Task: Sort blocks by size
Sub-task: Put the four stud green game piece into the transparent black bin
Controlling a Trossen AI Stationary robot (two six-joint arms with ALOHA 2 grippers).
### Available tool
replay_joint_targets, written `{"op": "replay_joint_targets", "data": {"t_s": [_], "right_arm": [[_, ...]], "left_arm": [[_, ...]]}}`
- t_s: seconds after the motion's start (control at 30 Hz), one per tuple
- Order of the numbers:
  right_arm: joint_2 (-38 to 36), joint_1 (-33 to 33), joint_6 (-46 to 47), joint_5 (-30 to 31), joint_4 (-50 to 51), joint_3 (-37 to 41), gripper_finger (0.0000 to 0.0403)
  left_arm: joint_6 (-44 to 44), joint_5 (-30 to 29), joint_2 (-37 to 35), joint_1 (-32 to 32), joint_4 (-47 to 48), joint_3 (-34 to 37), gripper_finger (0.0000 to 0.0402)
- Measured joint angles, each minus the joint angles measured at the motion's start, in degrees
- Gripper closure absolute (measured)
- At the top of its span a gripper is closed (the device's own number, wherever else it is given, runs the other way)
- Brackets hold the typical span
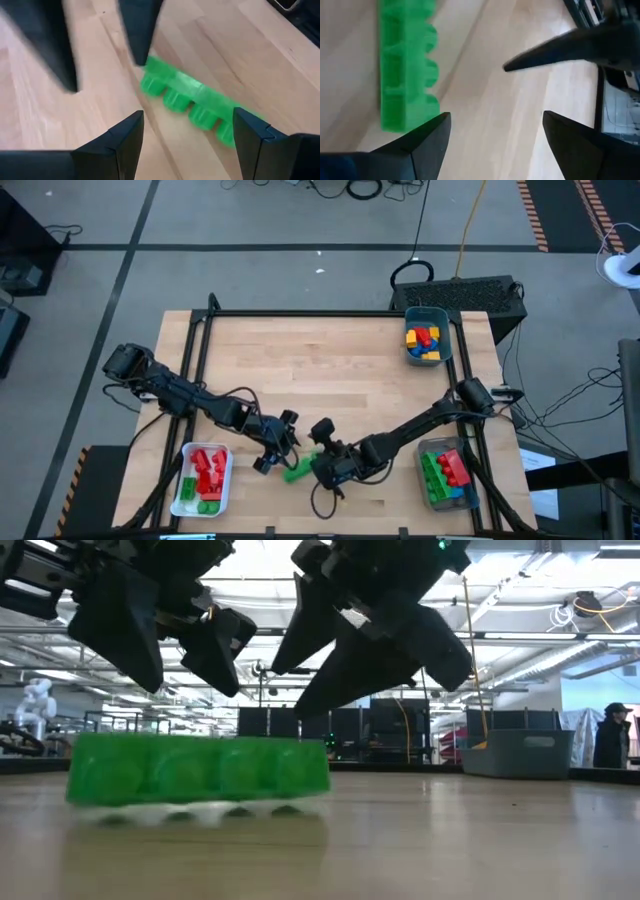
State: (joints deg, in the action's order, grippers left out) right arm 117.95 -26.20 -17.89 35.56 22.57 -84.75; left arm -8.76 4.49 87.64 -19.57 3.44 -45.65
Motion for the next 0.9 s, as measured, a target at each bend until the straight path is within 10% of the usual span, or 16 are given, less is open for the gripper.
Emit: {"op": "replay_joint_targets", "data": {"t_s": [0.3, 0.9], "right_arm": [[0.0, 1.6, 15.4, -24.4, -3.8, 0.0, 0.01], [7.8, 5.8, 26.7, -35.9, -10.9, 0.0, 0.0102]], "left_arm": [[6.8, -1.8, -1.4, 0.1, 11.8, 0.0, 0.0183], [11.5, -6.3, -1.5, -2.4, 15.1, 0.0, 0.0183]]}}
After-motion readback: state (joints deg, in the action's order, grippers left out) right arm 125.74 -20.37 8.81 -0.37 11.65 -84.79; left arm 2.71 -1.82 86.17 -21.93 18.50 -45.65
